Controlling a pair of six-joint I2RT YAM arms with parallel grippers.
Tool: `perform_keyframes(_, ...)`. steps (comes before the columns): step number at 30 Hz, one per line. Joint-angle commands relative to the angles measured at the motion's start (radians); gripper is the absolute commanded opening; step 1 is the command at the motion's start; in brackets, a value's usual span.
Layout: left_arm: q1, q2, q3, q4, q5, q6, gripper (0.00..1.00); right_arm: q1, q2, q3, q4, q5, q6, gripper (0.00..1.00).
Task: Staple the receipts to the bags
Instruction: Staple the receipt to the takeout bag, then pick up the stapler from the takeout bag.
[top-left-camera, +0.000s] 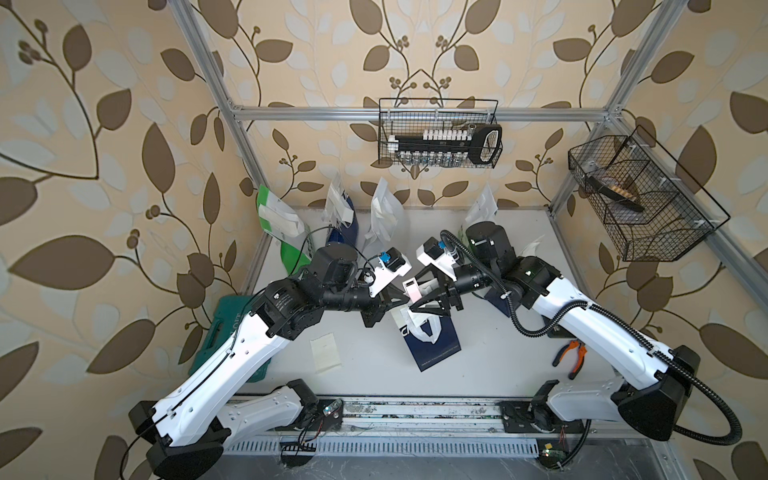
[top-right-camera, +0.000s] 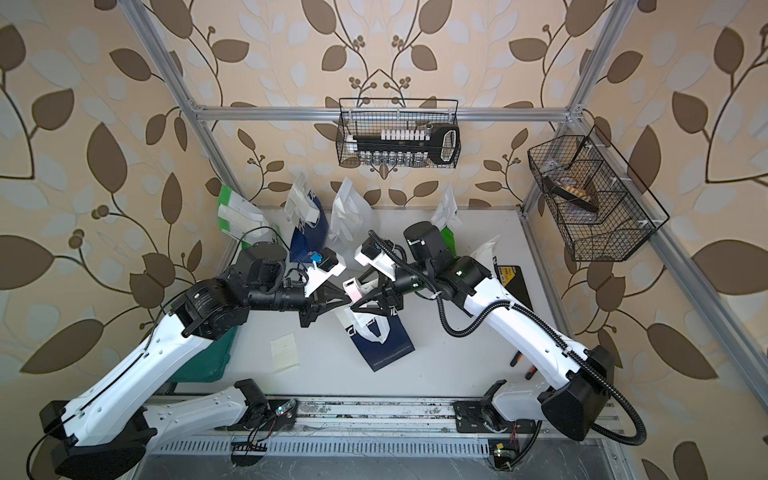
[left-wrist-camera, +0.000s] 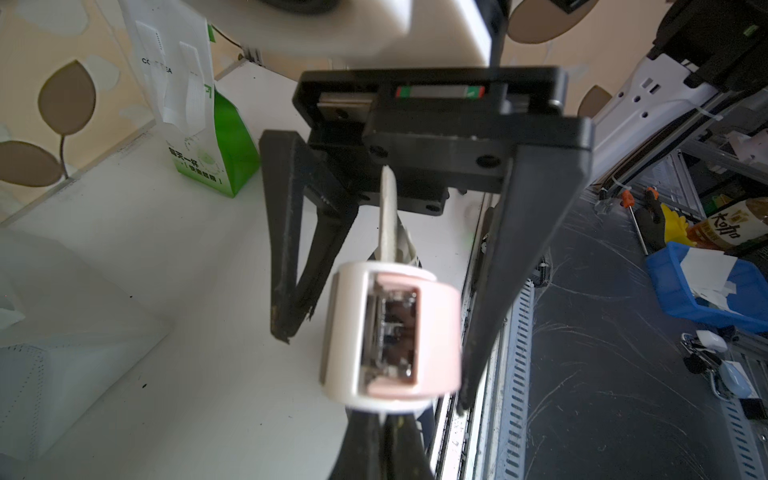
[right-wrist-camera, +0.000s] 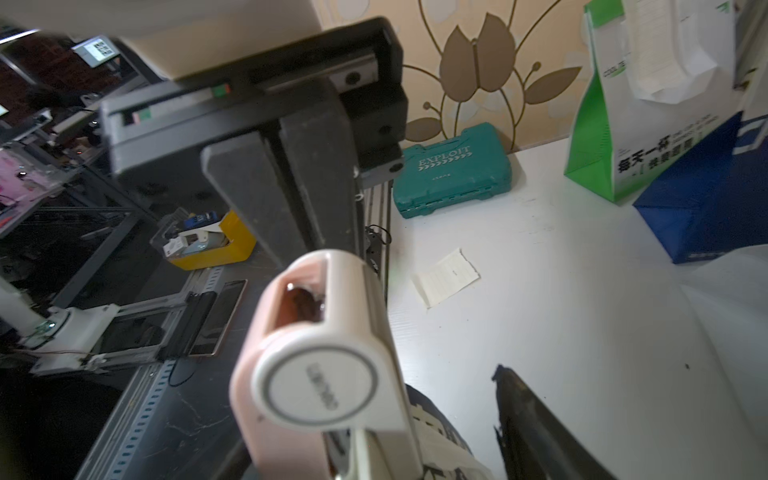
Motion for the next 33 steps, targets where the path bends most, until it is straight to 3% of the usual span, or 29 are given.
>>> perform_keyframes(1, -0.008, -0.034, 0.012, 0.054, -0.024, -0.033, 0.0, -0.021, -0.094, -0.03, 0.112, 0.128, 0.058, 0.82)
perform_keyframes(6, -0.008, -0.027, -0.01, 0.094, -0.13, -0.131, 0.0, -0.041, -0.213, -0.103, 0.261, 0.371, 0.179, 0.83)
perform_keyframes(9, -0.009, 0.003, 0.006, 0.087, -0.226, -0.203, 0.0, -0.015, -0.232, -0.101, 0.262, 0.49, 0.21, 0.77)
perform_keyframes(14, -0.017, 0.007, -0.012, 0.137, -0.313, -0.326, 0.0, 0.157, -0.26, -0.166, 0.338, 0.787, 0.233, 0.66)
perform_keyframes(19, -0.019, 0.039, 0.012, 0.106, -0.312, -0.341, 0.0, 0.303, -0.194, -0.138, 0.334, 0.995, 0.17, 0.6)
perform_keyframes(24, -0.027, 0.025, -0.006, 0.128, -0.285, -0.337, 0.0, 0.323, -0.137, -0.129, 0.361, 1.01, 0.168, 0.65)
perform_keyframes(33, -0.038, 0.03, -0.011, 0.129, -0.252, -0.329, 0.0, 0.323, -0.087, -0.102, 0.359, 1.008, 0.161, 0.58)
